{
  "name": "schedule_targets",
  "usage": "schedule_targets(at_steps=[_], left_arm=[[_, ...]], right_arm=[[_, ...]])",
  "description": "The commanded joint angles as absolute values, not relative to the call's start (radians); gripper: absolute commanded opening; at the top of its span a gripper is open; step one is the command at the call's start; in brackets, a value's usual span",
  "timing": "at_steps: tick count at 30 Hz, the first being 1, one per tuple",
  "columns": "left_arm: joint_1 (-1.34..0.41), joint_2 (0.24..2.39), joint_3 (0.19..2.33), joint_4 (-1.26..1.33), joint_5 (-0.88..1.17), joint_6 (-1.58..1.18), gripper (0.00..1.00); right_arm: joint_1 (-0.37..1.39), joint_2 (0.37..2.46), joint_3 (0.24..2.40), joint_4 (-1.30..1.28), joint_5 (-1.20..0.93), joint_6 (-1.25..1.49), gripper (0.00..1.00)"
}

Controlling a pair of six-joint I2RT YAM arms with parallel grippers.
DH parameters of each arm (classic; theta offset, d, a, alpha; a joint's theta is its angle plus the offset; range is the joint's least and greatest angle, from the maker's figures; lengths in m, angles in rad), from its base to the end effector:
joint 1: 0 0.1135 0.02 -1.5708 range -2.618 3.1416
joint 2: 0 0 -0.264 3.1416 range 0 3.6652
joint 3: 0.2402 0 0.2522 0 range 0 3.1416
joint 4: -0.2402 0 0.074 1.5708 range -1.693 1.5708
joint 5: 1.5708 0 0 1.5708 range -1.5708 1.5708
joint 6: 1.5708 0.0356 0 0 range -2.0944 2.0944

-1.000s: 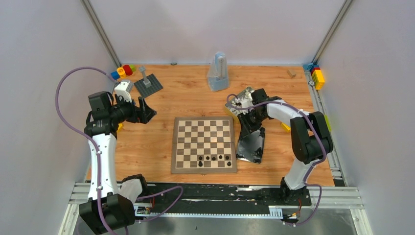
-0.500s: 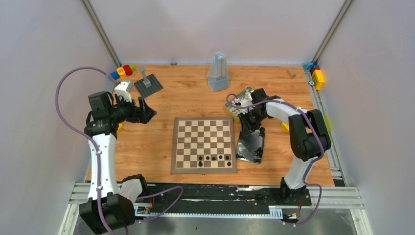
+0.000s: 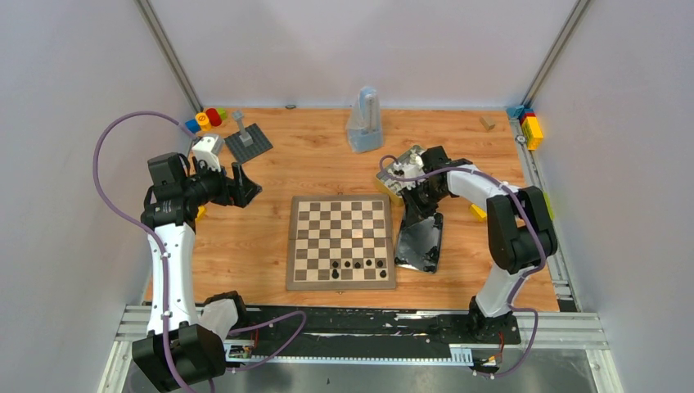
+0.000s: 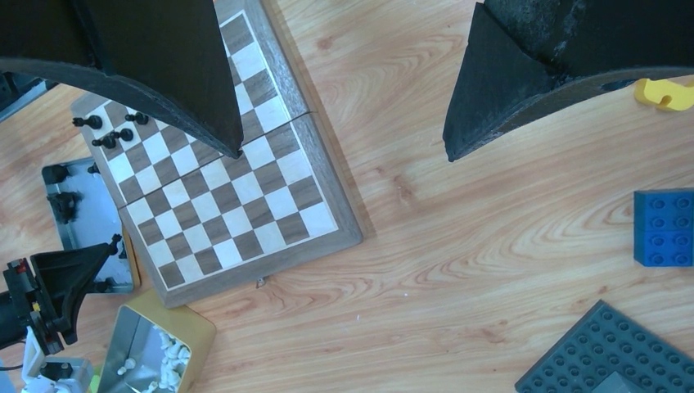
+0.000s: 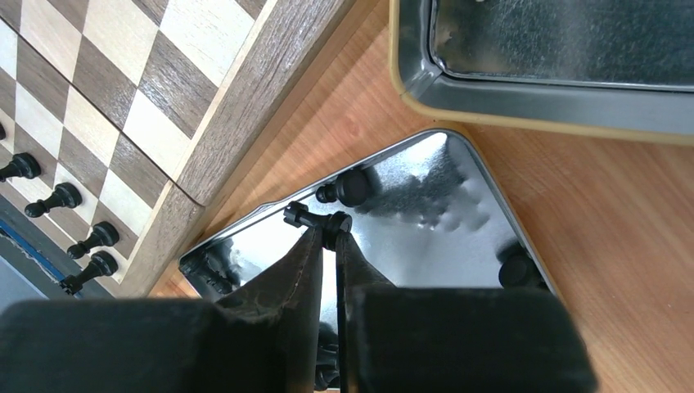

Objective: Set up the chess pieces on the board
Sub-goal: Pick up the chess piece from the storage box, then place the chess piece on the chessboard.

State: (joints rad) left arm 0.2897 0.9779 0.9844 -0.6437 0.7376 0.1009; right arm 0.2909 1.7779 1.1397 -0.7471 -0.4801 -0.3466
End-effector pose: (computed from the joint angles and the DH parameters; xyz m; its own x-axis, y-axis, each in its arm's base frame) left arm 0.1963 0.0335 0.3343 -0.5364 -0.0821 -0.8400 0.3625 0.8764 -0.3171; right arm 0.3078 0.1093 0.1703 -0.7714 -0.5455 -0.3277 -0.6359 0.6804 0.3643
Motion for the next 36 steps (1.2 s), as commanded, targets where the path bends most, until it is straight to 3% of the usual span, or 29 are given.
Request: schedule_targets(at_steps=[1,12,25,36], left_arm=[[0.298,0.961,0.995,-0.617,0.778,0.127,1.00],[0.243,0.977,1.002,-0.601,0.809,0.117,1.00],[-0.229,1.199,1.051,-0.356,0.638,0.036,0.93],[-0.505,1.453,1.168,-0.240,0.542,-0.106,0.81]], right_arm=[[0.282,1.718,1.145,-0.758,-0.499,-0.368,0.00],[0.281,1.644,1.212,-0.809,-0.615,-0.310,0.00],[0.315,1.780,1.437,-0.796,-1.020,-0.230,0.00],[0.325,1.881,1.445,-0.608,-1.095,-0.073,0.00]])
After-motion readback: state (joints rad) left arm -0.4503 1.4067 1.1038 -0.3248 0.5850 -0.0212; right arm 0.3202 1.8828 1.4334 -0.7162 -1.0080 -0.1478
